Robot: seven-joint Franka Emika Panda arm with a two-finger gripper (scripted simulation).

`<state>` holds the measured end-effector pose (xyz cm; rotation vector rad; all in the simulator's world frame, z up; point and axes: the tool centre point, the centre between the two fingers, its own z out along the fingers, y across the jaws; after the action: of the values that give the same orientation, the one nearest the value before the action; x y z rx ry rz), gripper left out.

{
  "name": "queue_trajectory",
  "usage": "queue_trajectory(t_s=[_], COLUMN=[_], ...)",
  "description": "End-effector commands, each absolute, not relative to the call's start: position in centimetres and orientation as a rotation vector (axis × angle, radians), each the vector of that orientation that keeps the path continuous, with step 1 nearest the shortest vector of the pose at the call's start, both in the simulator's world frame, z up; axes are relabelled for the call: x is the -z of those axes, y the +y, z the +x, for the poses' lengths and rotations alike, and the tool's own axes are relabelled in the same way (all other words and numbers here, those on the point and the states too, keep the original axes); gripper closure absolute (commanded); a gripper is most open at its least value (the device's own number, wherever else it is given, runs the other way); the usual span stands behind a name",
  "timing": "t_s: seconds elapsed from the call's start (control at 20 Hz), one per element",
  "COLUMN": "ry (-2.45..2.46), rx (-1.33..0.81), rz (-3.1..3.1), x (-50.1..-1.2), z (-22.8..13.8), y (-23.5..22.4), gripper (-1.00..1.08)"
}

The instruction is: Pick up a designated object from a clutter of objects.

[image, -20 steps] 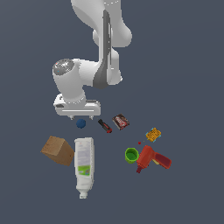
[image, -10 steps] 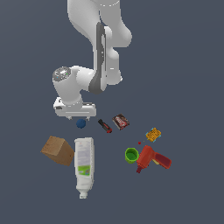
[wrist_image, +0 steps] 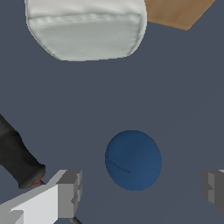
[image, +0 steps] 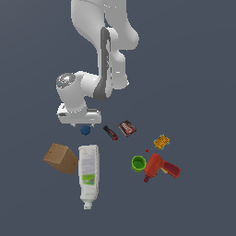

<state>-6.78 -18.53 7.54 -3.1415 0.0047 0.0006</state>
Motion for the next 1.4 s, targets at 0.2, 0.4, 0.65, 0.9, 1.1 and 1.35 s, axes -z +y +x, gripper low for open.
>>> queue_trajectory(t_s=[0.2,0.4,0.65,0.9,1.1,1.35], ry=[0.004,0.004,0.004,0.004,0.004,0.005], rx=[-0.001,0.000,0.000,0.000,0.000,0.001], rz=[-3.141,-3.142,-3.142,-3.142,-3.142,-3.142], x=[-4.8,-3.5,-3.1,-3.1,-3.1,-3.5], z=[-6.9,-6.9,-6.9,-6.9,-6.9,-6.9], y=[-18.5,-18.5,-18.6,-18.6,-18.6,-18.5], gripper=[-0.92,-0.92,1.08,1.08,1.08,1.08])
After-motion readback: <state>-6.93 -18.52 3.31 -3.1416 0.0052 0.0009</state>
